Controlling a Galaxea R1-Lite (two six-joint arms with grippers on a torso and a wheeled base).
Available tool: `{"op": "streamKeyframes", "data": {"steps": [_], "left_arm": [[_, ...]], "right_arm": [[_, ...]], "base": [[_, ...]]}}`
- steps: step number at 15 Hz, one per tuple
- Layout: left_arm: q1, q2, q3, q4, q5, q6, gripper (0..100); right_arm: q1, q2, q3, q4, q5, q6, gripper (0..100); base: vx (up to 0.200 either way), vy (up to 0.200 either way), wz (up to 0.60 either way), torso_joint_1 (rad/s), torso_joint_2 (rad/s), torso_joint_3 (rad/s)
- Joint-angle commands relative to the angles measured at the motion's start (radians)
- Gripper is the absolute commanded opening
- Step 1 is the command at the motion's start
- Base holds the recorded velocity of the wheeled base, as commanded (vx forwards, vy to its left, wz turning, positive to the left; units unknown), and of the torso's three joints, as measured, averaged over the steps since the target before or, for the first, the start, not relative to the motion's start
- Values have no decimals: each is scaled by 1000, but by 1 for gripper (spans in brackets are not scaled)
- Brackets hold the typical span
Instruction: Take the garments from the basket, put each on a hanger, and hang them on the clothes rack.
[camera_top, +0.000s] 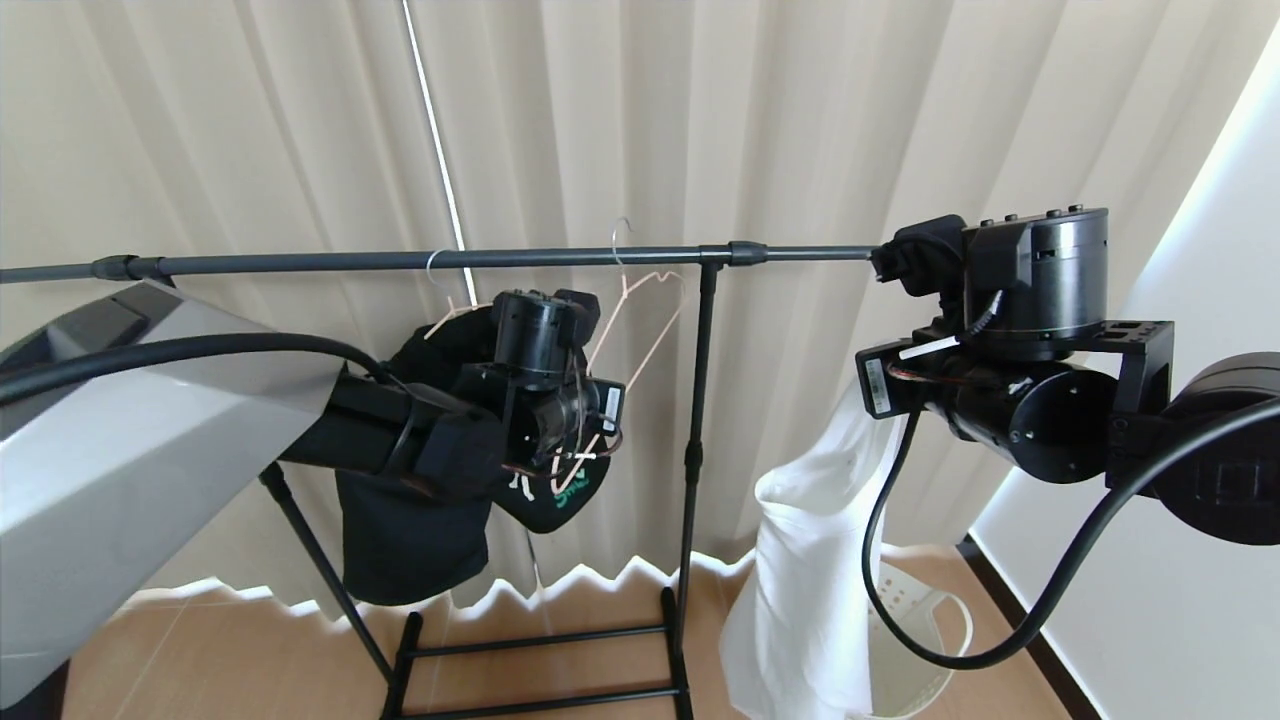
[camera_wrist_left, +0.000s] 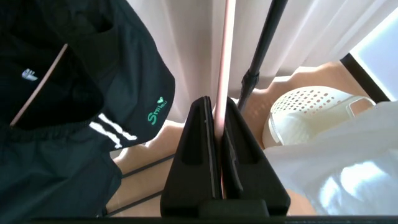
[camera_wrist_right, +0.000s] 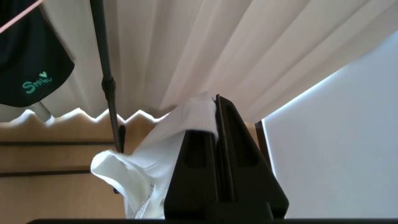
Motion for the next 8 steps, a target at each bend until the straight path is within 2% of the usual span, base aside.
{"op": "streamKeyframes", "data": {"steps": [1,5,7,8], "left_arm": [[-2,-132,210,-98,-3,1,0],[1,-273,488,-238,-26,3,0],[4,-338,600,-292,-88,4,0],[6,-384,684,-347,-152,4,0]], "right_arm": [[-5,12,-4,-1,-1,0,0],[-7,18,0,-27,2,-2,0],[-7,28,0,-28,2,-2,0],[-8,28,0,-28,-1,-2,0]], "base": [[0,0,0,0,0,0],[0,0,0,0,0,0],[0,0,0,0,0,0],[0,0,0,0,0,0]]}}
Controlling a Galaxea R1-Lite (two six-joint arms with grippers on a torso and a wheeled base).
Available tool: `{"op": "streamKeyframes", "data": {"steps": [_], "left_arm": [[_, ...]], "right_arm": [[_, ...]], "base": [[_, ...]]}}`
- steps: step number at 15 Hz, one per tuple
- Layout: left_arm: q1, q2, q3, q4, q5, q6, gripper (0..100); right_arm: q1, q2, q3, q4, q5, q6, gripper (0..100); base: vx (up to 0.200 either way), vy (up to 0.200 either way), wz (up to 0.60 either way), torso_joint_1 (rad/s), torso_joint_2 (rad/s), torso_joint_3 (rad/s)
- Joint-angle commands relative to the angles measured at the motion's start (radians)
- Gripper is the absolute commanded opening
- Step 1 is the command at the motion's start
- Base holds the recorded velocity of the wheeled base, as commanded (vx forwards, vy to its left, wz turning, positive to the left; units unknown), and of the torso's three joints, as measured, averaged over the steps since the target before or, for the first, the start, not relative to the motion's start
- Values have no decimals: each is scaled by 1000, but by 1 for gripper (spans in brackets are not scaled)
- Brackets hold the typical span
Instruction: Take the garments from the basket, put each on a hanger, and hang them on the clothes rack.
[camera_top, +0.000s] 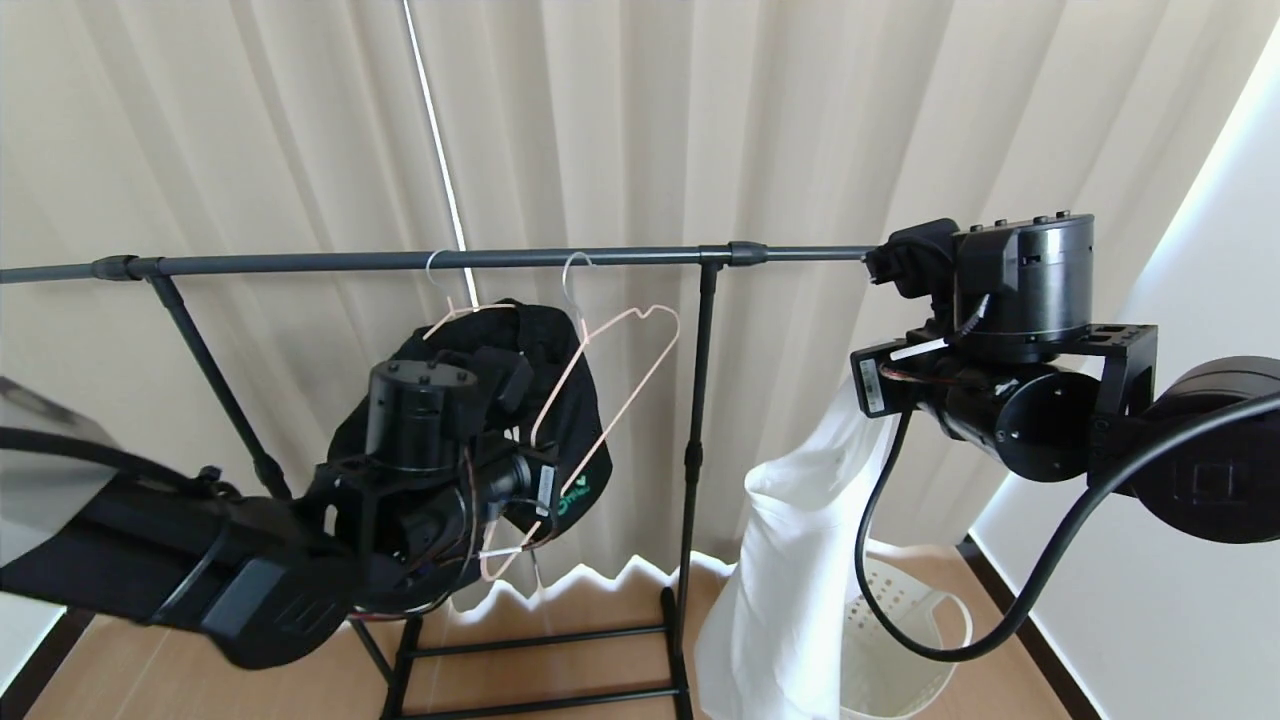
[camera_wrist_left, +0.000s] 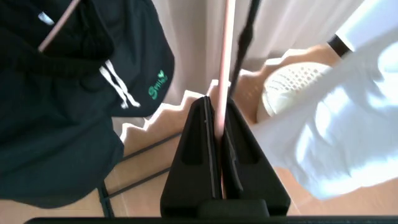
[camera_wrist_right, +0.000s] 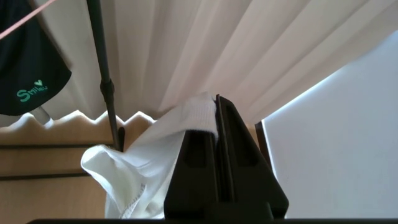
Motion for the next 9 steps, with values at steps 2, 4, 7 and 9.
{"op": "streamKeyframes", "data": {"steps": [2,4,7,9], "left_arm": [[8,-140,211,-152,-139,23,0],[26,-139,323,-282,-236,124,0],[37,-102,438,-428,-354,259,0],[31,-70,456,-474,-357,274,0]], "right_arm": [[-13,6,-3,-1,-2,0,0],[-26,6,-4,-1,-5,0,0],[-54,11,-15,-1,-7,-2,0],[-66,29,-29,-2,-8,-5,0]], "base": [[0,0,0,0,0,0],[0,0,0,0,0,0],[0,0,0,0,0,0],[0,0,0,0,0,0]]}}
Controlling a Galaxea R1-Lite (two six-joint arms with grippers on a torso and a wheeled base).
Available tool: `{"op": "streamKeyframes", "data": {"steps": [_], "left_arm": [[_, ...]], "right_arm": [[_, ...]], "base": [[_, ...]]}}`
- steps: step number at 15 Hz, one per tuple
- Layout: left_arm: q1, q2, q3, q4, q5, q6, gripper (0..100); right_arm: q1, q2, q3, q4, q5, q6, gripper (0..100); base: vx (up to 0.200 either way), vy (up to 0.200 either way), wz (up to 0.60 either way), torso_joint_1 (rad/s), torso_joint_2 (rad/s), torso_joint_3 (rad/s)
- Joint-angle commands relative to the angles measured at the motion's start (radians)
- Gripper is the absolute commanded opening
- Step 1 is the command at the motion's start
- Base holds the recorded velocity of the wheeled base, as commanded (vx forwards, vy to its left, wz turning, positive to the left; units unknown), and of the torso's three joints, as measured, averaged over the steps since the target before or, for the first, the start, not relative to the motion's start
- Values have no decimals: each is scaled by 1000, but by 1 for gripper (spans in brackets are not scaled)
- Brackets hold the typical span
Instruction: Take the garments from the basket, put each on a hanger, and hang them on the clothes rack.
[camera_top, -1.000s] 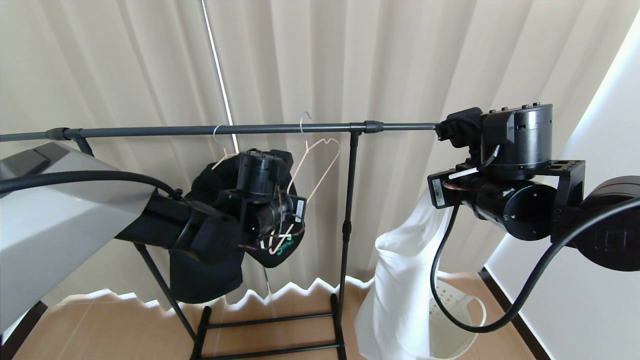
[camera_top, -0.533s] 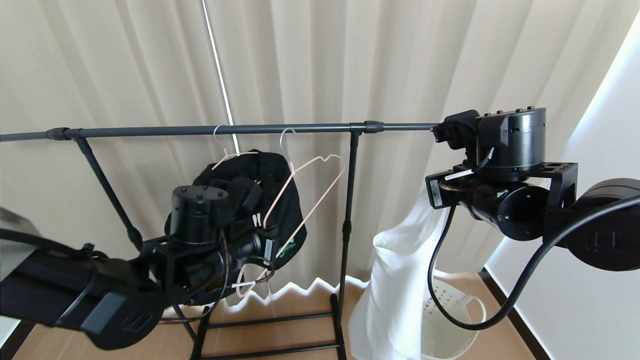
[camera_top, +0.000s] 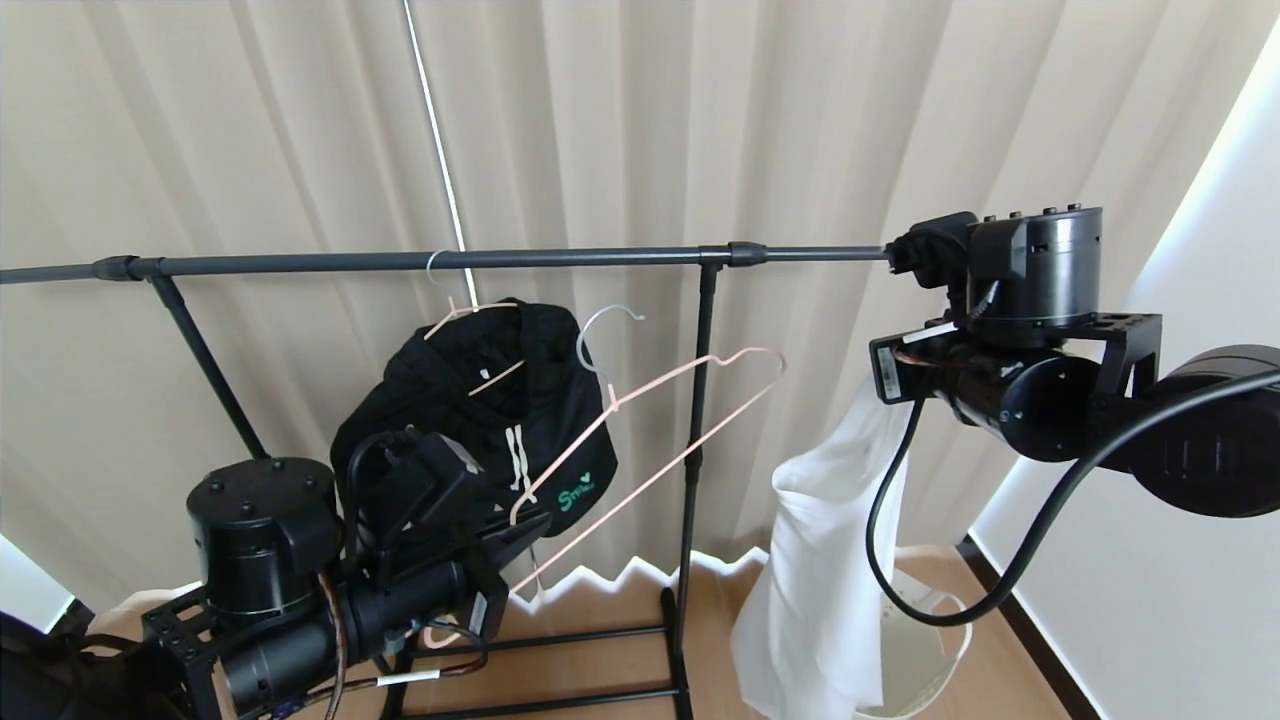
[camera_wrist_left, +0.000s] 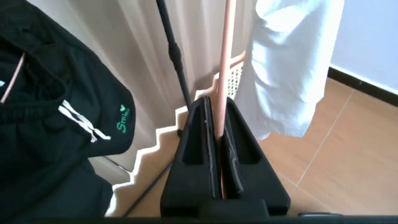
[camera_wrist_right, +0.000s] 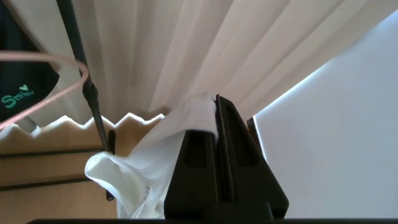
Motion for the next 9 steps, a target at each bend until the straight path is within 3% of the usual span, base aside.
{"op": "streamKeyframes", "data": {"steps": [1,4,9], "left_arm": [[-2,43,26,-22,-10,3,0],[-5,56,45,-50,-94,29,0],[-35,63,16,-50,-113,21,0]], "right_arm": [[-14,19,-11,-1,0,-1,0],[-37,47,-34,-1,0,-1,0],[-38,50,-35,-1,0,1,0]], "base": [[0,0,0,0,0,0],[0,0,0,0,0,0],[0,0,0,0,0,0]]}}
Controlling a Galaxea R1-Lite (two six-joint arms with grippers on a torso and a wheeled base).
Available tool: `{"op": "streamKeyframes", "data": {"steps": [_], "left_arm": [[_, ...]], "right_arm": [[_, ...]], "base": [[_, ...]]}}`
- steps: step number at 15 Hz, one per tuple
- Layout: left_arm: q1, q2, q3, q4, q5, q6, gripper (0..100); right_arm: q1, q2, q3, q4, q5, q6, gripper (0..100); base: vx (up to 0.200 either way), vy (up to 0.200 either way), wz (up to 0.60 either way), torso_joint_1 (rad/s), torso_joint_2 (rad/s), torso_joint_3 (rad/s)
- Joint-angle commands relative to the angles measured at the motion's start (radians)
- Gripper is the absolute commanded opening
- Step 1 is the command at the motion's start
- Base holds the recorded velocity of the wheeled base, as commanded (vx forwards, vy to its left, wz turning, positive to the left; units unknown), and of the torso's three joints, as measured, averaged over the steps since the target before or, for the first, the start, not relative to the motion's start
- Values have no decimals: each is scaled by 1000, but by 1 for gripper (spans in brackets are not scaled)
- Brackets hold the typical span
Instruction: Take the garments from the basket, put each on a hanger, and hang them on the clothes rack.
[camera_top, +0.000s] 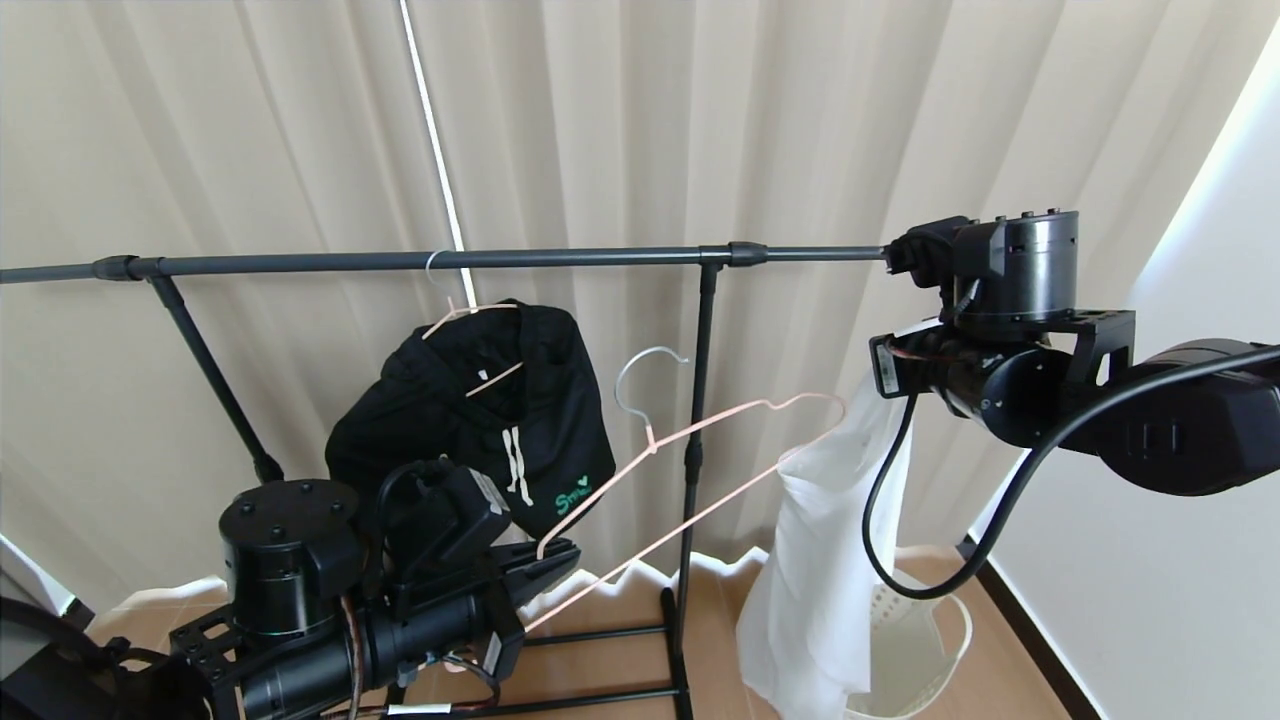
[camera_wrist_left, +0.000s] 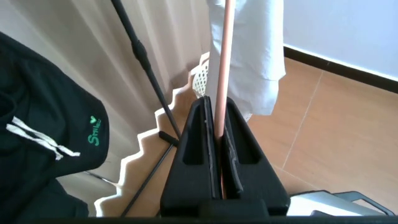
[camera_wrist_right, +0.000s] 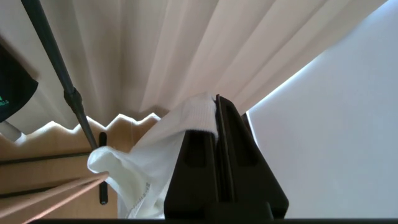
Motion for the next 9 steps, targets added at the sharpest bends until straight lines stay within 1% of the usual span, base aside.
{"op": "streamKeyframes", "data": {"steps": [1,2,4,9], "left_arm": [[-6,10,-10,0,-4,-2,0],[-16,10,-16,0,-18,-5,0],[-30,13,-28,0,-18,-8,0],[-38,55,-106,0,-3,-69,0]], "right_arm": [[0,4,1,0,0,0,0],[2,6,1,0,0,0,0],[2,6,2,0,0,0,0],[19,4,10,0,-15,1,0]], "base": [[0,0,0,0,0,0],[0,0,0,0,0,0],[0,0,0,0,0,0],[0,0,0,0,0,0]]}}
